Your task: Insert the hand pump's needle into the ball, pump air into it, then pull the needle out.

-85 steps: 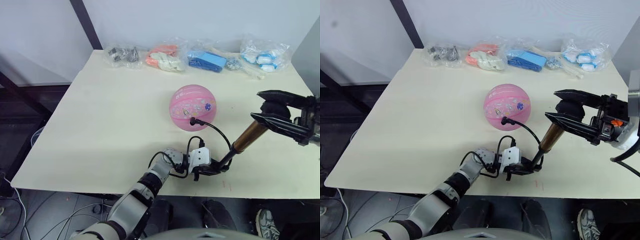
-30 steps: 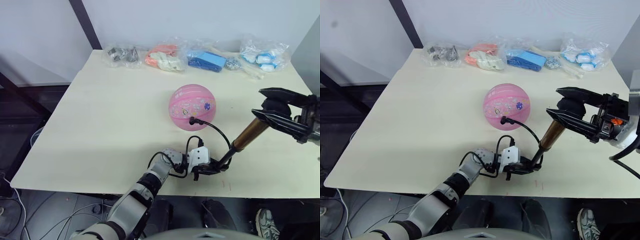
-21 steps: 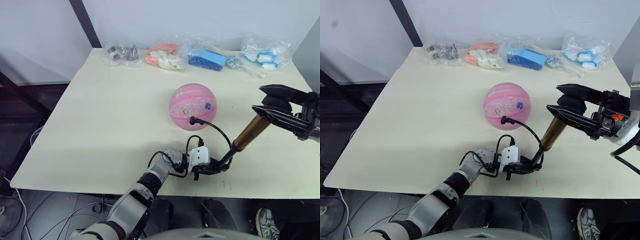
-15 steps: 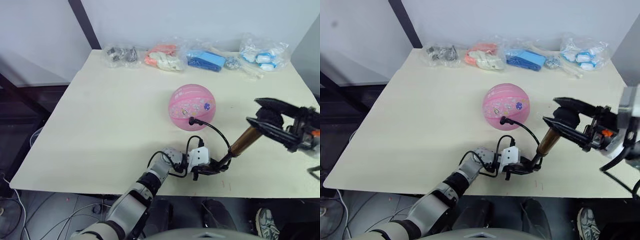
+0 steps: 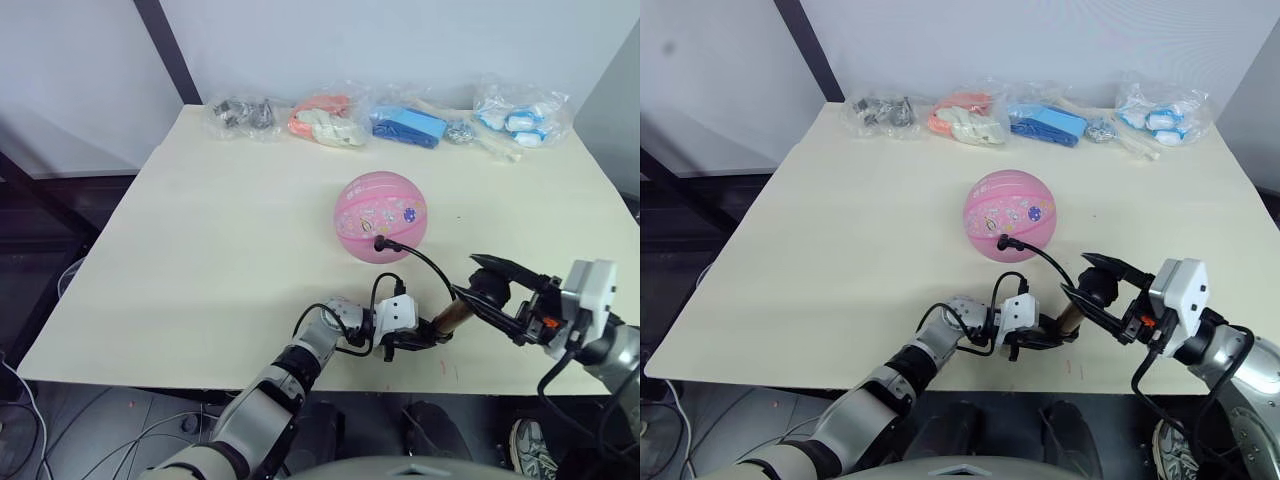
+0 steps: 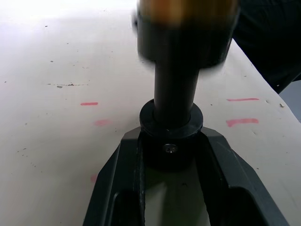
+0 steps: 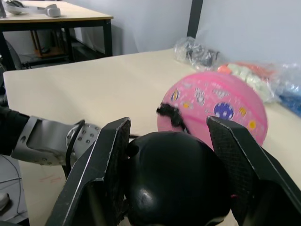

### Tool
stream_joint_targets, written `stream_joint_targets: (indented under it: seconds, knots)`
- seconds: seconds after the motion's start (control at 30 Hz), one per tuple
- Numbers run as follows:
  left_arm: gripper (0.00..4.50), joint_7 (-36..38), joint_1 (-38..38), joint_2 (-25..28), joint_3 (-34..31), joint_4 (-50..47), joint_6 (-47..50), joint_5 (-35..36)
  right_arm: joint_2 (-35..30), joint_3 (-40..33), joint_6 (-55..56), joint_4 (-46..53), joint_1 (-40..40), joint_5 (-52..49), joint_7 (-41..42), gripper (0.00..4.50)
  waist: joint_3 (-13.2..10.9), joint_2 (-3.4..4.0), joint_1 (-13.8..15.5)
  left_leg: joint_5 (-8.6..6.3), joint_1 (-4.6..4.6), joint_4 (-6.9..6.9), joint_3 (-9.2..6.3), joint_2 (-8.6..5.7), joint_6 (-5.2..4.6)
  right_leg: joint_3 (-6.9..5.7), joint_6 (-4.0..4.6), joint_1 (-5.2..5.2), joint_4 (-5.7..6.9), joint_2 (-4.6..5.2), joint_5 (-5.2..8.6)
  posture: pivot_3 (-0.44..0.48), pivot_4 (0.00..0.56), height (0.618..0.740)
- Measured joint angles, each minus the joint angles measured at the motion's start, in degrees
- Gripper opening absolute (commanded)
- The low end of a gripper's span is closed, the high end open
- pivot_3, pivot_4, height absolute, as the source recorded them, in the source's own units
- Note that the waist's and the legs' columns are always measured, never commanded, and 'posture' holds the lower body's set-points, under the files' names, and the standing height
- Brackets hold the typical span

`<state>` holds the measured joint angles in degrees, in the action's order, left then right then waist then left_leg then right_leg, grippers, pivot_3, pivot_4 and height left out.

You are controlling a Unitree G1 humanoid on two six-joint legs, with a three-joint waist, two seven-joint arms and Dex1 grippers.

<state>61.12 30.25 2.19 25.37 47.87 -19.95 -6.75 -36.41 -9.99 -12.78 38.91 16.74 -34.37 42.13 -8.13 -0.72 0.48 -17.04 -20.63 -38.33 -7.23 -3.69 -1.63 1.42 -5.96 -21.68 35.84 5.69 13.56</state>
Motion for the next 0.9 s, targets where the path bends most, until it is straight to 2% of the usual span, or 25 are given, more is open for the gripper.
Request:
stream_joint_targets:
  seconds: [0.2,0.37,0.53,0.9]
  knots:
    - [1.03,0.0,0.0,0.0,0.0,0.0,0.0,0.0,0.8,3.0,0.3,-2.0,-0.1,3.3,-0.9,2.16,0.0,0.01,0.0,0.0,-0.01,0.0,-0.02,0.0,0.0,-0.01,0.0,-0.01,0.0,-0.01,0.0,0.0,0.15,0.74]
    - [1.03,0.1,0.0,0.0,0.0,0.0,0.0,0.1,0.1,2.2,-2.1,-1.4,-1.5,2.1,-1.0,2.16,0.0,0.02,0.0,0.0,-0.03,0.0,-0.04,0.0,0.0,-0.01,0.01,-0.01,0.0,0.0,0.0,0.0,0.15,0.74]
    - [1.03,0.5,0.1,-0.2,-0.1,-0.1,-0.1,0.3,-3.7,-0.9,-7.6,-0.2,-4.5,-4.0,-1.0,2.16,-0.2,0.17,0.0,0.0,-0.17,0.0,-0.02,-0.03,0.0,0.01,0.03,-0.08,-0.01,0.03,-0.01,0.0,0.15,0.74]
    - [1.03,0.4,0.2,-0.5,-0.1,0.0,-0.1,0.3,-12.4,-16.7,-14.6,2.9,-8.2,-22.8,1.2,2.16,-0.3,0.2,0.2,0.0,-0.25,0.0,0.03,-0.05,-0.01,0.03,0.03,-0.08,-0.07,0.15,-0.01,0.0,0.15,0.74]
